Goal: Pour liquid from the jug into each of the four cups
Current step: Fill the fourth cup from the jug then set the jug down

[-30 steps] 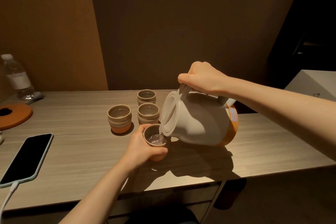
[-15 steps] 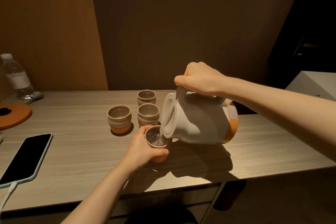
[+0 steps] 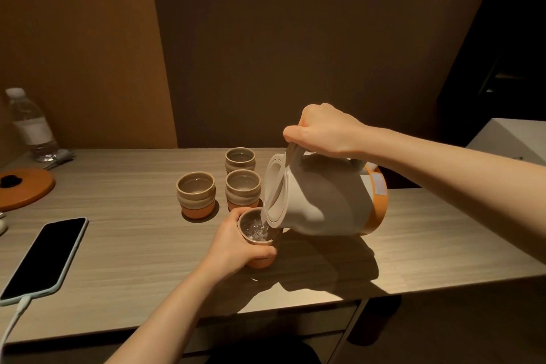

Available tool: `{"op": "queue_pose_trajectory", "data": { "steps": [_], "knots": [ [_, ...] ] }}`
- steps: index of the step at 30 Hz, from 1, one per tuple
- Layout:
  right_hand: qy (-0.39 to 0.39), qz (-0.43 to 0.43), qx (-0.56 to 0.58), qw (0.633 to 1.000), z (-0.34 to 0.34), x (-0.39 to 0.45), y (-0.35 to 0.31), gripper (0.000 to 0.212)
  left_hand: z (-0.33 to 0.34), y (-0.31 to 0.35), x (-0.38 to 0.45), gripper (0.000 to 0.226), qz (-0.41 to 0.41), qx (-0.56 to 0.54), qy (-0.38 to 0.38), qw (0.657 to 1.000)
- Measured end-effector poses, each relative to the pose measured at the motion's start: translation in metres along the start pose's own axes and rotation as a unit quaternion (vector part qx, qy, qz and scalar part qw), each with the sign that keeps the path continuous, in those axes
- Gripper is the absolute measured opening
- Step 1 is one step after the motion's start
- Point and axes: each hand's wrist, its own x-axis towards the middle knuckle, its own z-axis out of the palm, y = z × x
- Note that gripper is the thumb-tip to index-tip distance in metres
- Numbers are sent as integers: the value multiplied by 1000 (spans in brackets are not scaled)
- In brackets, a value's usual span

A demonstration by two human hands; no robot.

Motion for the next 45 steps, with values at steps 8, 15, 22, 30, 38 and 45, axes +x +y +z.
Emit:
{"op": "queue_pose_trajectory", "data": {
  "steps": [8, 15, 22, 30, 38, 45],
  "knots": [
    [-7, -4, -8, 1000, 1, 2, -3, 45, 1, 0, 0, 83, 2, 3, 0, 1000],
    [-9, -15, -7, 1000, -2, 1, -9, 47, 2, -3, 1, 86, -1, -3, 5, 1000],
    [-10, -18, -9, 1000, -1, 1, -9, 46, 0, -2, 1, 85, -2, 0, 6, 1000],
    [0, 2, 49, 999, 2, 3, 5, 43, -2, -3, 0, 86, -7, -9, 5, 1000],
    [27, 63, 252, 965, 1, -17, 40, 50, -16, 6, 1, 85, 3, -4, 20, 1000],
    [74, 92, 331, 936, 2, -26, 54, 45, -29, 22, 8, 80, 1, -10, 45, 999]
  ]
}}
